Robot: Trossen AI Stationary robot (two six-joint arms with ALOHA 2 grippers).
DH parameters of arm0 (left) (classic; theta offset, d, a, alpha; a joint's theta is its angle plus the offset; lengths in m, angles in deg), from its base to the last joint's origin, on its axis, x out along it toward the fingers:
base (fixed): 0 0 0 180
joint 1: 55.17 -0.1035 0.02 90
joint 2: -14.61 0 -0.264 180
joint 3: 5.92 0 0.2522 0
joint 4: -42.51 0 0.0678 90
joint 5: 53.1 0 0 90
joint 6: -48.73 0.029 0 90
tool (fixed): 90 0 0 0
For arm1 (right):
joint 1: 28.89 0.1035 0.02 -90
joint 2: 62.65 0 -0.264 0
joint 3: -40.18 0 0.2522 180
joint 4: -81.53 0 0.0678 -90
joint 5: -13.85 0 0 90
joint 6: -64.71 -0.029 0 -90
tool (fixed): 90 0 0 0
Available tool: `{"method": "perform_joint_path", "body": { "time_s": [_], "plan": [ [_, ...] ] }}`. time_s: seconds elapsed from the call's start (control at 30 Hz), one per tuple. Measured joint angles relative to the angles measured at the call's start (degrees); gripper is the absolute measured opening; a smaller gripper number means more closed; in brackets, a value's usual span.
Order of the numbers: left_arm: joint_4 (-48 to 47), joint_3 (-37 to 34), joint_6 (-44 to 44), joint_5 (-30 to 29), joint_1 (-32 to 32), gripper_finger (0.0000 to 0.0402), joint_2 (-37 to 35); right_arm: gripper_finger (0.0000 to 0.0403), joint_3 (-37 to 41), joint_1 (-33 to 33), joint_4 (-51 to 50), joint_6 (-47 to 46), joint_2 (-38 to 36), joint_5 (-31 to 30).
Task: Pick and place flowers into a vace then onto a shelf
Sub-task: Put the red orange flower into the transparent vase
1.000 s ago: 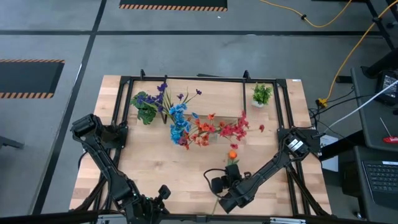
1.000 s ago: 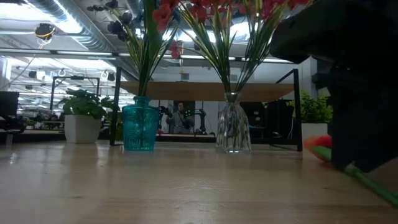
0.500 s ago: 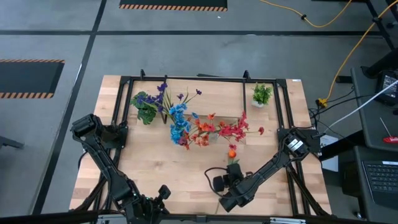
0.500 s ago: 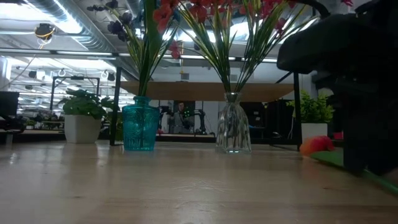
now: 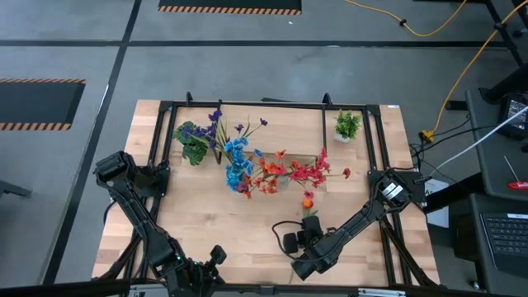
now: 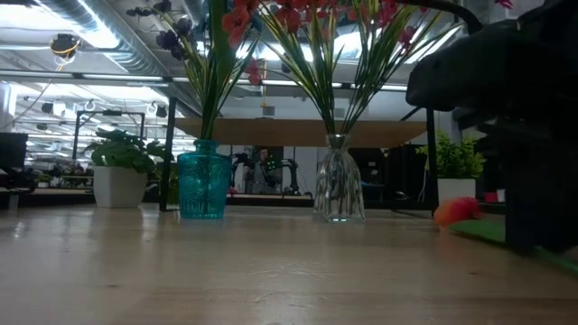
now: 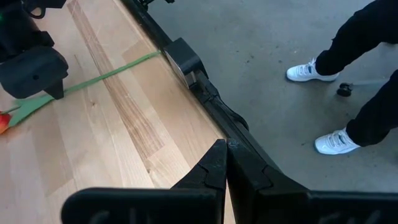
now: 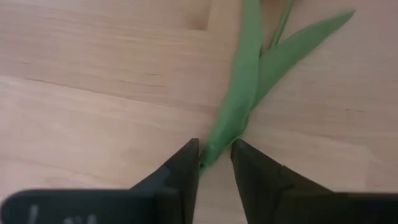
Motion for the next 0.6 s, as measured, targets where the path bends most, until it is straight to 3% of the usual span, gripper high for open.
{"method": "perform_joint_path", "body": {
  "time_s": [0.27,0.6],
  "plan": [
    [0.0,0.0,0.0,0.0,0.0,0.0003,0.0,0.001,0.1,0.0,-0.6,1.8,0.1,0.2],
    [-0.1,0.0,-0.1,0.0,0.0,0.0003,0.0,0.0003,-1.4,2.1,-2.7,3.4,0.4,0.2]
  ]
}}
